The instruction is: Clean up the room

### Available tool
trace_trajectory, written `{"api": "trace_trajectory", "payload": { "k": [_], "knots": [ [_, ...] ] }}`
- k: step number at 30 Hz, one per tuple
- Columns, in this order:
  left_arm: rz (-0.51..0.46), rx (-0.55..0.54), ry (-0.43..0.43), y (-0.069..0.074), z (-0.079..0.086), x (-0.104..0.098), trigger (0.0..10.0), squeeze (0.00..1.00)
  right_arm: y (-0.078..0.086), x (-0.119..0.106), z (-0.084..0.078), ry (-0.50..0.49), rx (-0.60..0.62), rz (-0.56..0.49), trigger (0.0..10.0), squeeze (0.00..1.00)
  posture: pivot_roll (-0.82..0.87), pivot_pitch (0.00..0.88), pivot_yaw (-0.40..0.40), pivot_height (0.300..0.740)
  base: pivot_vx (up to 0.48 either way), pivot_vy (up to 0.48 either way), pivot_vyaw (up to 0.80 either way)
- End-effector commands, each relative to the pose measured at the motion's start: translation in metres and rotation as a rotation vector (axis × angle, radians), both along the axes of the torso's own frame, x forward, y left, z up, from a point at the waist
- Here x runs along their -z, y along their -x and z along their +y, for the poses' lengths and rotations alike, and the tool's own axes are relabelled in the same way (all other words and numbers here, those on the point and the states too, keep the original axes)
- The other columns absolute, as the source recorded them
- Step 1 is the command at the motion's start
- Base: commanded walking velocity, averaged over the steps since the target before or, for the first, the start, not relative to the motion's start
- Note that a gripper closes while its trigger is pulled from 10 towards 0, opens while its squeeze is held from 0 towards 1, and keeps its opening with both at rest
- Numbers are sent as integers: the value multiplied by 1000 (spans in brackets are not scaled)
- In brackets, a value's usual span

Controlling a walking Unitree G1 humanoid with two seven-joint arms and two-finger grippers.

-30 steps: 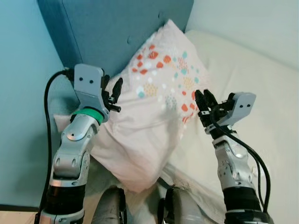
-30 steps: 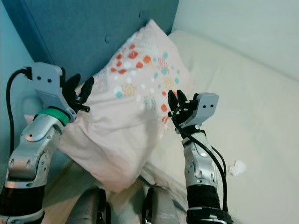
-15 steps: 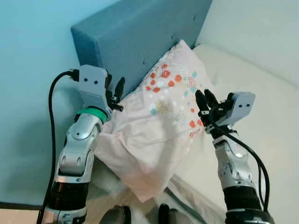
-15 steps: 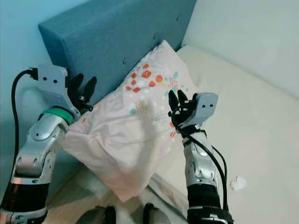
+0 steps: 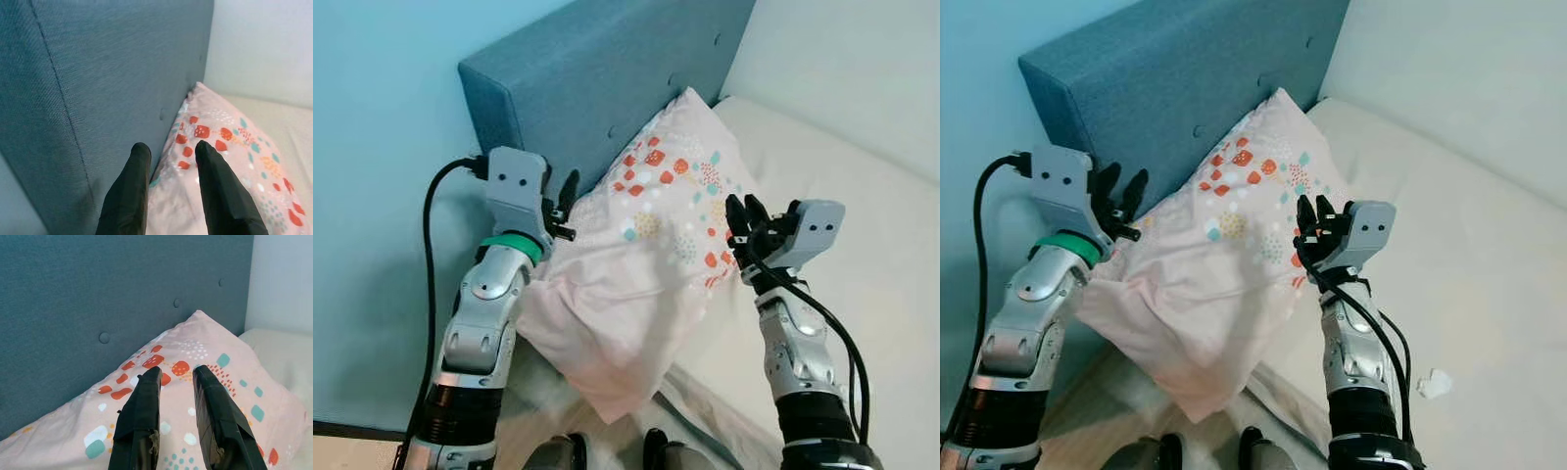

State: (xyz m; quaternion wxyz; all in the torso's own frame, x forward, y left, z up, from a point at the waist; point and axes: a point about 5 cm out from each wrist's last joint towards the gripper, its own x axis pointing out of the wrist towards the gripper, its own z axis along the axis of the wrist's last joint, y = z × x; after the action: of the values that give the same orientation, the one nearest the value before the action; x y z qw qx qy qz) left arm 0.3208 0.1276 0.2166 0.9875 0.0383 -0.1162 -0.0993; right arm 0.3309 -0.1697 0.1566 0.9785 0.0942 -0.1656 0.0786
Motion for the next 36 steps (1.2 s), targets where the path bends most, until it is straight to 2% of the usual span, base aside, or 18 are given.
{"api": "trace_trajectory", "payload": {
  "k": [1,7,29,36],
  "knots": [
    [20,-1,-12,0,-2,7,10000,0,4,11,-3,0,16,33,10000,0,91,87,-8,740,0,0,0],
    [17,-2,-24,0,-2,8,10000,0,3,13,-4,4,21,37,10000,0,92,90,-9,740,0,0,0],
    [16,-1,-22,1,-2,9,10000,0,3,17,-5,-4,28,56,10000,0,93,91,-8,740,-309,0,0],
    [44,15,-11,0,-3,12,10000,0,2,20,-7,-21,35,74,10000,0,93,90,-8,740,0,0,-710]
  ]
}}
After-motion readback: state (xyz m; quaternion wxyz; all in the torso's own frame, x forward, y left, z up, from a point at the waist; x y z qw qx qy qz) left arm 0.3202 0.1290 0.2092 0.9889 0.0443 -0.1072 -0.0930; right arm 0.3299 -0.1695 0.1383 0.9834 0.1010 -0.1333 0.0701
